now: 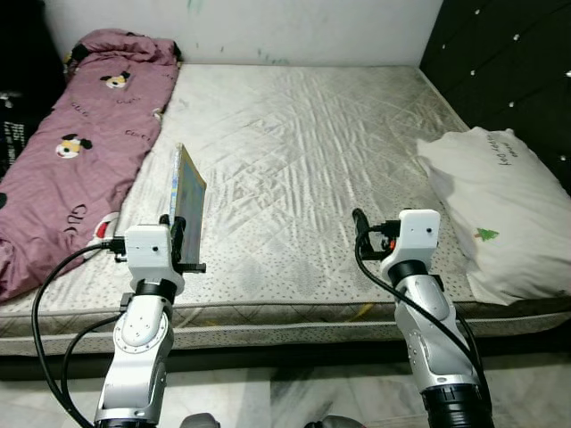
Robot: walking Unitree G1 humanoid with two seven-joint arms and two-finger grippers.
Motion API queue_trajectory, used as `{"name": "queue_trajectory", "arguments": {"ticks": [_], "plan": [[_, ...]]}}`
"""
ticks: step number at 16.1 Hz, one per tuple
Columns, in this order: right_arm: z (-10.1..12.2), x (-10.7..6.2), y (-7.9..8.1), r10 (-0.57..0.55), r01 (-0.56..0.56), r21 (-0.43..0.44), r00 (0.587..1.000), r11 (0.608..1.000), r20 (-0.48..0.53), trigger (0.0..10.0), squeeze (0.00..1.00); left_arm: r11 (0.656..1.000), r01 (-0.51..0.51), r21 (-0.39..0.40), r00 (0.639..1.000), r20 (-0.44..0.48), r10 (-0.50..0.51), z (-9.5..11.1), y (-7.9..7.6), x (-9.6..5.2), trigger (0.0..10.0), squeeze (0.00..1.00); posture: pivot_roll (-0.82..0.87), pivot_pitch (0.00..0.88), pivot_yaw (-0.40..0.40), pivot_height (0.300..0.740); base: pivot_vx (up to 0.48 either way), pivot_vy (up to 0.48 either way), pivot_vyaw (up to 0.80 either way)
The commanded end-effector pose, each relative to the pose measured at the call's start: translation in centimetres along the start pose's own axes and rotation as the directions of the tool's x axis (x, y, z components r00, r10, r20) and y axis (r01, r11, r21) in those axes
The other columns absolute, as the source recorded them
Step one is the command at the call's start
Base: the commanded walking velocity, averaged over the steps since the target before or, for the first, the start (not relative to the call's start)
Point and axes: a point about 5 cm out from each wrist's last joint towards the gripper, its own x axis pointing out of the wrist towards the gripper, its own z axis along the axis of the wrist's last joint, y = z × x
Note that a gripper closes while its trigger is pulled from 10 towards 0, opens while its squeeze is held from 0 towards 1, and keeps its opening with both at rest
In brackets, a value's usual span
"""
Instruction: Clean up the room
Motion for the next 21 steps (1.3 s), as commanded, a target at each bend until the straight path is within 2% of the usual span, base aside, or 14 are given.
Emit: {"name": "queue_trajectory", "arguments": {"ticks": [1, 11, 12, 19, 21], "plan": [[0.15, 0.11, -0.04, 0.0, 0.0, -0.009, 1.0, 1.0, 0.005, 10.0, 0.0, 1.0, 0.005, -0.002, 1.0, 0.029, -0.005, 0.61, -0.05, 0.33, 10.0, 0.0, 0.05, 0.0, -0.017, 0.74, 0.0, -0.311, 0.0], [0.18, 0.15, -0.11, 0.0, 0.0, -0.017, 1.0, 1.0, 0.006, 10.0, 0.0, 1.0, 0.004, 0.001, 0.999, 0.038, -0.004, 0.7, -0.26, 0.45, 10.0, 0.0, 0.05, 0.0, -0.019, 0.74, 0.0, -0.321, 0.0], [0.19, 0.17, -0.12, 0.001, -0.001, -0.018, 1.0, 1.0, 0.006, 10.0, 0.0, 1.0, 0.0, -0.02, 0.999, 0.05, 0.001, 0.78, -0.29, 0.5, 10.0, 0.0, 0.05, 0.0, -0.021, 0.74, 0.0, 0.0, 0.0], [0.2, 0.21, -0.15, 0.004, -0.004, -0.018, 1.0, 1.0, 0.006, 10.0, 0.0, 0.999, 0.028, -0.032, 0.997, 0.066, -0.026, 0.89, -0.35, 0.42, 10.0, 0.0, 0.05, 0.0, -0.021, 0.74, 0.0, 0.0, 0.0], [0.18, 0.2, -0.14, 0.007, -0.007, -0.018, 1.0, 1.0, 0.006, 10.0, 0.0, 0.999, 0.031, -0.033, 0.997, 0.067, -0.028, 0.89, -0.35, 0.37, 10.0, 0.0, 0.05, 0.0, -0.022, 0.74, 0.292, 0.0, 0.0]]}}
